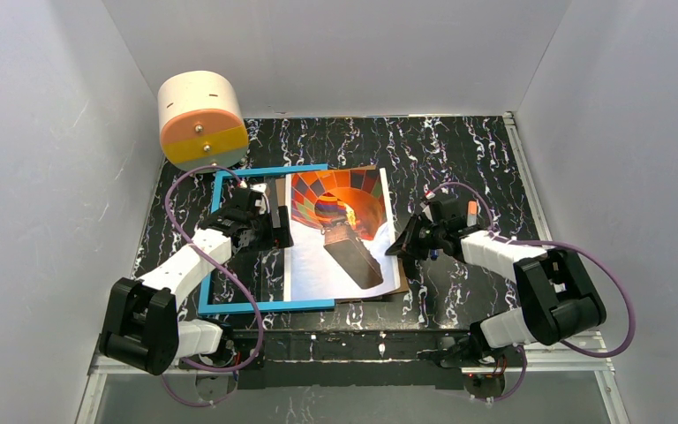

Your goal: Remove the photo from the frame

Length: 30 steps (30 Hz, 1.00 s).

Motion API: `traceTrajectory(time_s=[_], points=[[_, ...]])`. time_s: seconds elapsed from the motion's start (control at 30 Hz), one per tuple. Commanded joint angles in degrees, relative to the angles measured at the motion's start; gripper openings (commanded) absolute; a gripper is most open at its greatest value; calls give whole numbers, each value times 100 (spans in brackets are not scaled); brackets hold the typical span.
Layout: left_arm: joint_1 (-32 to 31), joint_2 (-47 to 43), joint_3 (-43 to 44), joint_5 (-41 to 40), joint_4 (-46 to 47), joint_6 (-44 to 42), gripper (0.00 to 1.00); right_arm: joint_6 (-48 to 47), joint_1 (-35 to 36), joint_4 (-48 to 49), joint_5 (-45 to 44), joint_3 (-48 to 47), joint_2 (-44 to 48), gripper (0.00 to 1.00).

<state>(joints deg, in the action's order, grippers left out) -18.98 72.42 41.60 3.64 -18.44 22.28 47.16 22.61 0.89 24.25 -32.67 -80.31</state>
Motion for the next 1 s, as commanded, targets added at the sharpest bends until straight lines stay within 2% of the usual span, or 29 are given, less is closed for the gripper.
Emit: traceTrajectory(time_s=[0.0,0.3,0.4,0.67,0.9,0.97], points=[[-28,-53,-24,-50,-134,-57,95,-303,-29,-309,-135,-255,-63,11],[-27,-52,-26,-55,-142,-57,95,-383,-37,-511,-192,-394,43,26],[-27,-66,-27,-74,-147,-57,95,-389,-37,-672,-288,-480,125,37],[-27,-87,-25,-80,-163,-57,95,-723,-37,-1514,-1012,-1021,653,46],[-27,-106,-27,-96,-168,-57,95,-703,-41,-1801,-1023,-1330,1100,55],[-28,-112,-23,-100,-165,-57,95,-709,-45,-1911,-1051,-1428,1194,61]])
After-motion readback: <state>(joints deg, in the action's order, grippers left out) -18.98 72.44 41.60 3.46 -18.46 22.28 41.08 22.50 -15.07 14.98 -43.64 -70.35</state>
